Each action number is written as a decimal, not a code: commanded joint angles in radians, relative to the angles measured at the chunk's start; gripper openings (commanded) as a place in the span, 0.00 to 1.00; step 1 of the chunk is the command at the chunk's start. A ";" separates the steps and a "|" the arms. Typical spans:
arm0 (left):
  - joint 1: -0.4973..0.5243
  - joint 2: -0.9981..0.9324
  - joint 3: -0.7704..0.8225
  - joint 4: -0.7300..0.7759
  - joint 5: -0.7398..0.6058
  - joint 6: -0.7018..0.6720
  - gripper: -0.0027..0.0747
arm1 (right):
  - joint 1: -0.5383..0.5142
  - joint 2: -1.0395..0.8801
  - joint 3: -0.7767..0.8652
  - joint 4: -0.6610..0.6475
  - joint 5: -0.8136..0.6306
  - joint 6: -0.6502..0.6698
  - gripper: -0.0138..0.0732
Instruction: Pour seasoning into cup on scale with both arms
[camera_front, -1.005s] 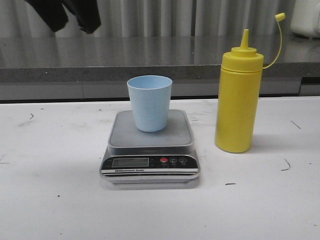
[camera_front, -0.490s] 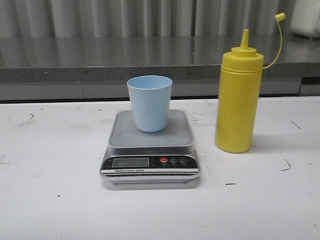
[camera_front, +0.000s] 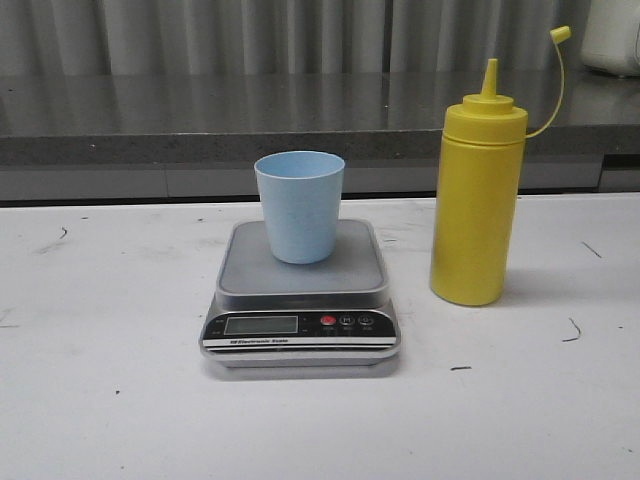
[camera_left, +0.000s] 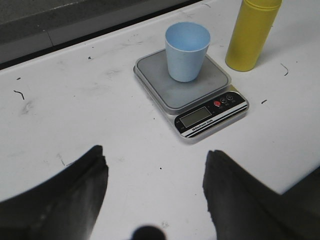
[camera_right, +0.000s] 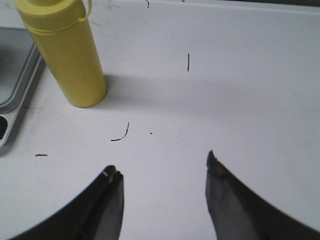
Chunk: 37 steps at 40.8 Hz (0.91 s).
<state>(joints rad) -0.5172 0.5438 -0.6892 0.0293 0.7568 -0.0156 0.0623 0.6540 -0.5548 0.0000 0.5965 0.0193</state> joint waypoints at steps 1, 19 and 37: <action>0.001 0.003 -0.027 -0.002 -0.085 0.002 0.58 | 0.000 0.004 -0.032 0.000 -0.061 -0.012 0.62; 0.001 0.003 -0.027 -0.002 -0.085 0.002 0.58 | 0.000 0.004 -0.030 0.000 -0.065 -0.012 0.62; 0.001 0.003 -0.027 -0.002 -0.085 0.002 0.58 | 0.000 0.004 -0.030 0.027 -0.126 -0.011 0.63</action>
<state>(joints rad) -0.5172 0.5421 -0.6894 0.0293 0.7524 -0.0156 0.0623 0.6540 -0.5548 0.0181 0.5694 0.0193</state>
